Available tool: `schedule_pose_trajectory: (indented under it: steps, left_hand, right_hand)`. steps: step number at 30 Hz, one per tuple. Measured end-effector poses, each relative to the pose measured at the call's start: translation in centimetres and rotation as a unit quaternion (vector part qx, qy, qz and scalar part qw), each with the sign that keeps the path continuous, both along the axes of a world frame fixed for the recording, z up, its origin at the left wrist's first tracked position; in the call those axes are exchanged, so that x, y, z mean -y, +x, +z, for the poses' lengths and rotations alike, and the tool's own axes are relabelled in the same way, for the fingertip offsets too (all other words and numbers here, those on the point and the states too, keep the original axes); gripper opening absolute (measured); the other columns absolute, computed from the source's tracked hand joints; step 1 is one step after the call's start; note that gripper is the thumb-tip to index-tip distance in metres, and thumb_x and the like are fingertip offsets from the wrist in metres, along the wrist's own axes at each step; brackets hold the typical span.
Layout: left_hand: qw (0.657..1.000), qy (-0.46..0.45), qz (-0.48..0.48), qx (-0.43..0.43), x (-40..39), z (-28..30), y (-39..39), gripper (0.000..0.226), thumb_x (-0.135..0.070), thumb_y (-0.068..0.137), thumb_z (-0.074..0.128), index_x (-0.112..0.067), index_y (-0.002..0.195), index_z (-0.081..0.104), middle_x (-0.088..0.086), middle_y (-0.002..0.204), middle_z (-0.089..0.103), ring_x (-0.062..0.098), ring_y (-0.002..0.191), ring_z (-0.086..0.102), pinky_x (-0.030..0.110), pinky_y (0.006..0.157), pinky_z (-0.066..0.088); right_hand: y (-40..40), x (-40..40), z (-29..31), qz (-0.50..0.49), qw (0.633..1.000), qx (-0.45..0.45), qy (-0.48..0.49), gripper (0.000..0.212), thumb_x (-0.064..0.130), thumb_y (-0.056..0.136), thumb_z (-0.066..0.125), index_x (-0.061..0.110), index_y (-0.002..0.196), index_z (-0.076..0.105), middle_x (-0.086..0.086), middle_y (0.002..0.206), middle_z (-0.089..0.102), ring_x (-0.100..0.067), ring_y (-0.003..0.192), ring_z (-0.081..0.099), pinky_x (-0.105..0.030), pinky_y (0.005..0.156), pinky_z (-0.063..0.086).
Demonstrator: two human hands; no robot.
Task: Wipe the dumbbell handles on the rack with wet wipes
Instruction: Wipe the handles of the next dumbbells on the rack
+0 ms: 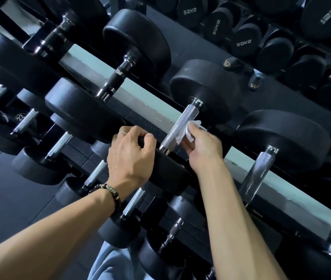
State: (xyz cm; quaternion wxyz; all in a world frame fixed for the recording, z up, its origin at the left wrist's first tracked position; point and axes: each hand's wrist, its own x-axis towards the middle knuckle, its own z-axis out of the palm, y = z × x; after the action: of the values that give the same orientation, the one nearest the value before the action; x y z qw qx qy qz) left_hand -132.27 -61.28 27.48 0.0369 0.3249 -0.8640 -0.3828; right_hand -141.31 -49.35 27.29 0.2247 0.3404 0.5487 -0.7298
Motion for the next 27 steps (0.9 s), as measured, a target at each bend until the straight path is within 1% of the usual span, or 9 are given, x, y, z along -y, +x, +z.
schedule_pose_trajectory:
  steps: [4,9,14,18,21,23,24,25,27]
  left_hand:
    - [1.000,-0.001,-0.003,0.004,0.0,-0.1,-0.1,0.033,-0.047,0.083,0.032,-0.027,0.085,0.059,-0.007,0.105,0.054,0.019,0.100,0.049,0.036,0.080,0.034]
    - [1.000,0.002,-0.001,-0.002,0.1,-0.1,0.0,0.031,-0.046,0.083,0.033,-0.027,0.080,0.056,-0.006,0.101,0.053,0.019,0.097,0.049,0.034,0.078,0.033]
    - [1.000,0.001,0.001,-0.004,0.1,-0.3,-0.1,0.030,-0.047,0.082,0.033,-0.028,0.078,0.055,-0.008,0.102,0.054,0.018,0.097,0.049,0.035,0.078,0.035]
    - [1.000,0.004,0.006,-0.009,0.2,-0.4,0.1,0.030,-0.046,0.083,0.034,-0.027,0.077,0.056,-0.008,0.101,0.054,0.019,0.097,0.050,0.035,0.079,0.036]
    - [1.000,0.003,0.002,-0.005,0.1,-0.3,0.0,0.029,-0.047,0.083,0.033,-0.028,0.076,0.055,-0.009,0.103,0.054,0.019,0.097,0.050,0.036,0.079,0.037]
    - [1.000,0.003,0.002,-0.002,0.0,-0.3,-0.1,0.029,-0.047,0.083,0.033,-0.028,0.078,0.055,-0.009,0.104,0.053,0.019,0.097,0.049,0.036,0.079,0.036]
    - [1.000,0.003,0.002,-0.001,0.0,-0.3,-0.1,0.029,-0.047,0.083,0.033,-0.028,0.078,0.055,-0.009,0.104,0.053,0.018,0.097,0.049,0.036,0.079,0.035]
    - [1.000,0.002,0.002,-0.001,0.0,-0.3,0.0,0.029,-0.047,0.083,0.033,-0.028,0.078,0.055,-0.009,0.104,0.053,0.018,0.097,0.049,0.036,0.079,0.036]
    - [1.000,0.002,0.003,-0.003,0.1,-0.3,-0.1,0.030,-0.047,0.083,0.033,-0.028,0.079,0.056,-0.008,0.103,0.054,0.019,0.097,0.050,0.036,0.079,0.036]
  right_hand:
    - [-3.0,0.6,0.1,-0.076,0.997,0.009,-0.033,0.012,0.009,0.096,0.066,0.006,0.084,0.064,-0.009,0.083,0.069,-0.023,0.079,0.068,-0.037,0.073,0.061]
    - [0.8,-0.7,-1.0,0.050,0.997,0.024,-0.045,0.015,0.004,0.097,0.061,0.002,0.083,0.066,-0.013,0.081,0.066,-0.020,0.066,0.069,-0.041,0.078,0.063]
    - [-2.2,0.7,-0.6,-0.039,0.999,-0.021,0.020,0.019,0.003,0.098,0.059,0.007,0.080,0.067,-0.009,0.082,0.070,-0.023,0.083,0.071,-0.044,0.082,0.061]
    - [1.4,-0.6,-1.0,0.142,0.984,-0.061,0.092,0.025,0.012,0.101,0.057,0.003,0.080,0.067,0.001,0.057,0.066,-0.014,0.056,0.069,-0.048,0.081,0.058]
    - [-1.1,-0.7,-0.8,0.107,0.988,-0.063,0.095,0.030,-0.004,0.093,0.055,0.004,0.063,0.055,-0.009,0.057,0.053,-0.014,0.047,0.052,-0.038,0.065,0.051]
    - [-2.8,0.0,-1.0,0.055,0.989,-0.076,0.110,0.024,-0.003,0.090,0.053,-0.004,0.066,0.053,-0.024,0.065,0.051,-0.020,0.061,0.055,-0.040,0.070,0.053]
    - [-2.4,0.2,-1.3,0.072,0.985,-0.081,0.134,0.019,-0.003,0.088,0.051,-0.008,0.070,0.056,-0.044,0.095,0.059,-0.025,0.087,0.069,-0.040,0.069,0.055]
    - [-1.3,0.0,-1.8,0.115,0.978,-0.081,0.153,0.017,-0.004,0.083,0.049,-0.007,0.069,0.056,-0.003,0.077,0.041,-0.020,0.070,0.038,-0.035,0.060,0.052]
    - [1.7,-0.5,-2.0,0.243,0.954,-0.084,0.151,0.021,-0.004,0.073,0.047,0.000,0.053,0.050,-0.019,0.061,0.057,-0.025,0.060,0.056,-0.029,0.055,0.042]
